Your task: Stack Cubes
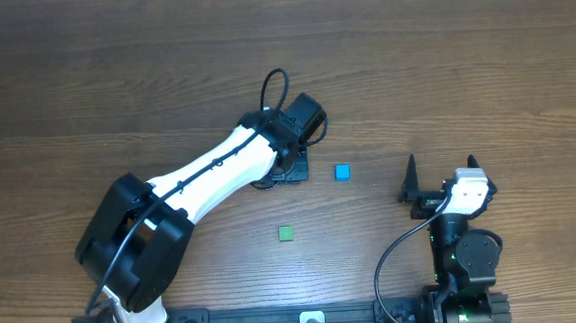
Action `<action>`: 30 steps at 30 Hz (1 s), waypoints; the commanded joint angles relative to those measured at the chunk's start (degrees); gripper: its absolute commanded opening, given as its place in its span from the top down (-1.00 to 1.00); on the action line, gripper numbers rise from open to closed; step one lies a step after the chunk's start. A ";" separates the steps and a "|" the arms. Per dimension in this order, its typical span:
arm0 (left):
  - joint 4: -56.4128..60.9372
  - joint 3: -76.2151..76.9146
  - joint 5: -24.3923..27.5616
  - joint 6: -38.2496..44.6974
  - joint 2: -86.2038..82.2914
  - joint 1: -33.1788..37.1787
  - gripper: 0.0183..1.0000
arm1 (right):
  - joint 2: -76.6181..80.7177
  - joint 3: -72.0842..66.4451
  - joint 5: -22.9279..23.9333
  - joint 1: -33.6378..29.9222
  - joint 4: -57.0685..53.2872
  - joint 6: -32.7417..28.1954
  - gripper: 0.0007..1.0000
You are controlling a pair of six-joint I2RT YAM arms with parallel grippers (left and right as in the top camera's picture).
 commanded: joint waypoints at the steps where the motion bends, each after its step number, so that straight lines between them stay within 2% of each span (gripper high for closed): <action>1: 0.22 1.03 -1.09 -0.79 1.25 -0.17 0.87 | -0.04 -0.24 0.72 -0.31 -0.11 0.37 -0.99; 14: 0.70 1.03 -1.29 -0.81 2.16 -0.15 0.75 | -0.04 -0.24 0.72 -0.31 -0.11 0.37 -0.99; 18: 1.05 1.03 -1.29 -0.79 2.16 -0.15 0.54 | -0.04 -0.24 0.70 -0.31 -0.11 0.37 -0.99; 20: 1.03 1.03 -1.29 -0.79 2.16 -0.15 0.37 | -0.04 -0.24 0.72 -0.31 -0.11 0.37 -0.99; 23: 1.05 1.03 -1.31 -0.79 2.16 -0.15 0.24 | -0.04 -0.24 0.72 -0.31 -0.11 0.37 -0.98; 27: 1.14 1.03 -1.36 -0.79 2.16 -0.15 -0.04 | -0.04 -0.24 0.72 -0.31 -0.11 0.37 -0.98; 30: 1.62 1.18 -1.79 -0.79 2.01 -0.17 -0.33 | -0.04 -0.24 0.72 -0.31 -0.11 0.37 -0.98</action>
